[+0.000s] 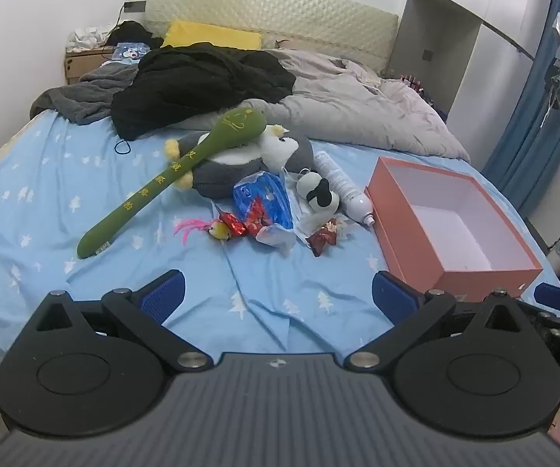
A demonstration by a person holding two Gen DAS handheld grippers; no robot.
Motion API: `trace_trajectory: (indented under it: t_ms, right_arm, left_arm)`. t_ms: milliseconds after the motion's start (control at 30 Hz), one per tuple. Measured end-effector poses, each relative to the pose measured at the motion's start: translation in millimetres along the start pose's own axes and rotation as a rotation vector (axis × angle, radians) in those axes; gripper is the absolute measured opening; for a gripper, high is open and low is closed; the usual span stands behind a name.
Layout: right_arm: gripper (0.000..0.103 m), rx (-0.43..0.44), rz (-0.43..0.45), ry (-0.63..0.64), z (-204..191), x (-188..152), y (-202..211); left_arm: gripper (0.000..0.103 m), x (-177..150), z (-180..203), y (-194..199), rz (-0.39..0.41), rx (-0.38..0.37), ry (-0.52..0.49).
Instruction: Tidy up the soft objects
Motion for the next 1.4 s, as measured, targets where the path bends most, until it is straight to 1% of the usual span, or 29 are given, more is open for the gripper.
trace_trajectory:
  t_ms: [300, 1400]
  right_arm:
    - [0.103, 0.005, -0.008, 0.0, -0.6, -1.4, -1.8]
    - [0.103, -0.005, -0.028, -0.012, 0.8, -8.2, -7.6]
  left_arm:
    - [0.103, -0.2, -5.5, 1.1, 0.022, -0.009, 0.007]
    - [0.103, 0.2, -5.6, 5.2, 0.021, 0.004, -0.008]
Point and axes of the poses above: each gripper's, at about its wrist camera, not at the fingertips, and y roughly against the way its jaws point, z to its right, x to its top, the point moved 9 cm from there along -y, roughly the way its jaws point, and after that the axes turned 13 degrees about -z, right-handed, at the moved point
